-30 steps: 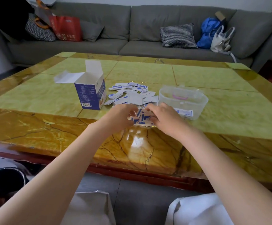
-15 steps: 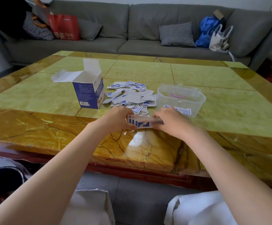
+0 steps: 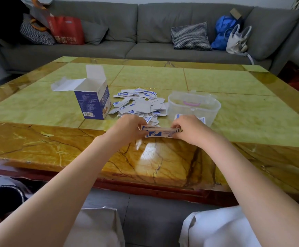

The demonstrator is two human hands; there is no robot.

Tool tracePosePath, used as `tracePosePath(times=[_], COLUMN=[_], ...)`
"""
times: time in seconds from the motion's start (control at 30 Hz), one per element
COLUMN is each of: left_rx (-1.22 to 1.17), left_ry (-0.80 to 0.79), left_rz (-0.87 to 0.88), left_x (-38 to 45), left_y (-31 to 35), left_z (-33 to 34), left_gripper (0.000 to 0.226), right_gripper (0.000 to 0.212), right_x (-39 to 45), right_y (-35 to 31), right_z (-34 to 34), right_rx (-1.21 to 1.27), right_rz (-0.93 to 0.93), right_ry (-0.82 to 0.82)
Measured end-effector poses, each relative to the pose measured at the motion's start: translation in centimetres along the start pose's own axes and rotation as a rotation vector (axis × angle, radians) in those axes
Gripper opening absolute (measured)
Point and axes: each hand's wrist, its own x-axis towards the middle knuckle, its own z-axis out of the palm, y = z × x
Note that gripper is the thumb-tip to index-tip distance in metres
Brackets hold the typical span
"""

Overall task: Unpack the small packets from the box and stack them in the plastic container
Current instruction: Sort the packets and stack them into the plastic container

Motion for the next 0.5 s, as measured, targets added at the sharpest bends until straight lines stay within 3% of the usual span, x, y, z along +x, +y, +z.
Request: tracePosePath(times=[0.3, 0.5], left_rx=[0.066, 0.075], left_ry=[0.036, 0.078], left_rz=[0.015, 0.041], left_x=[0.27, 0.07], left_y=[0.16, -0.18], left_z=[0.65, 0.42], left_gripper=[0.028, 0.029], right_gripper=[0.033, 0.024], right_x=[-0.26, -0.22], right_y=[-0.53, -0.78], right_z=[0.32, 0.24], right_rx=[0.049, -0.008], right_rz=[-0.033, -0.064], right_ry=[-0.018, 0.005])
